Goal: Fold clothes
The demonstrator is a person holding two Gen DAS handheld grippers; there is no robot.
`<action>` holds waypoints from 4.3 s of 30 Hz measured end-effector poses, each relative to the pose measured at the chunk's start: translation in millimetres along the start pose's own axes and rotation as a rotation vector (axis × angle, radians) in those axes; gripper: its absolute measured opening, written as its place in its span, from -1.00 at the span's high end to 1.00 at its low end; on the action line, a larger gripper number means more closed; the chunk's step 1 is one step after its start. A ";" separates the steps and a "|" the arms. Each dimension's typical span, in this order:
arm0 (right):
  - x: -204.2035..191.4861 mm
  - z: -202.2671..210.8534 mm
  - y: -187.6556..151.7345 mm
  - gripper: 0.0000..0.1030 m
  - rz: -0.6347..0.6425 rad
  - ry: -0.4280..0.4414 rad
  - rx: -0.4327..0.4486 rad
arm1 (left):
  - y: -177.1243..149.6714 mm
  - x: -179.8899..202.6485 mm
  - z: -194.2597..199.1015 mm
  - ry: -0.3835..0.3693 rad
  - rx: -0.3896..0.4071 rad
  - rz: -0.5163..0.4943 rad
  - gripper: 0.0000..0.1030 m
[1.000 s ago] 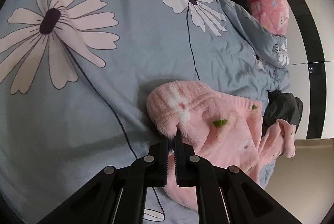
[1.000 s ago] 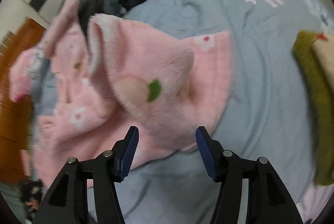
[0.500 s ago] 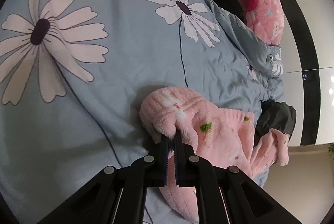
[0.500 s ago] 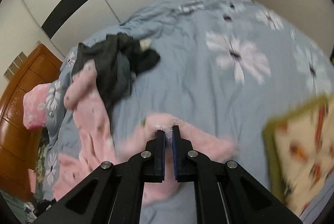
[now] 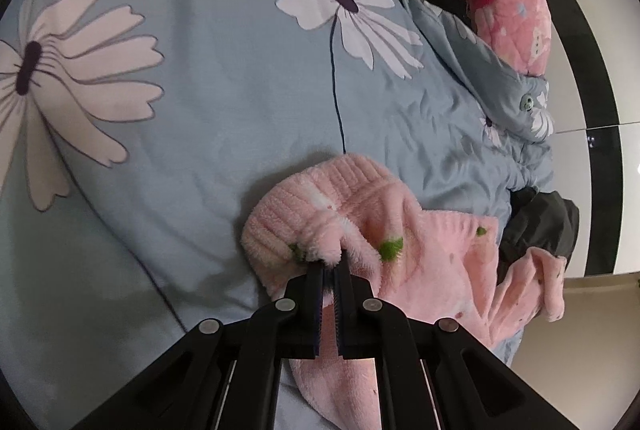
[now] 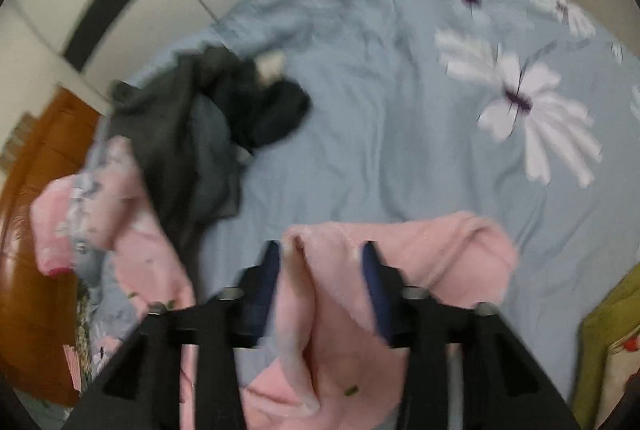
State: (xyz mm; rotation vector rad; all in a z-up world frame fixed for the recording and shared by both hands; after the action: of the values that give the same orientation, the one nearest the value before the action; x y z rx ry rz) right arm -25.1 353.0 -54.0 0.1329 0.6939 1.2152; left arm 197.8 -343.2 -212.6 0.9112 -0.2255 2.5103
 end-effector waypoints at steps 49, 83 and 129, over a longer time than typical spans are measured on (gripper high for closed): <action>-30.5 257.7 -44.1 0.89 -0.087 0.233 0.407 | 53.1 192.7 192.8 -0.405 0.269 -0.395 0.94; 20.5 99.1 -135.7 0.65 -0.061 -0.177 -0.051 | 44.5 34.8 79.2 0.018 0.029 -0.315 0.12; -39.7 105.2 124.0 0.96 0.033 -0.038 0.284 | 154.7 185.9 15.9 -0.008 0.178 -0.459 0.87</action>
State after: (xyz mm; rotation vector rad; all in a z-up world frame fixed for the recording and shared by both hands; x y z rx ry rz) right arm -74.4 391.0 101.4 0.4040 0.8313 1.1370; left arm 8.1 -416.9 -80.9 0.9196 0.1902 2.1207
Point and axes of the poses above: each gripper's, at about its wrist camera, not at the fingertips, and z roughly against the way its jaws point, x to its right, y to its top, the point moved 10 cm from there along -z, roughly the way its jaws point, and after that the axes turned 5 degrees about -x, right-handed, at the moved point
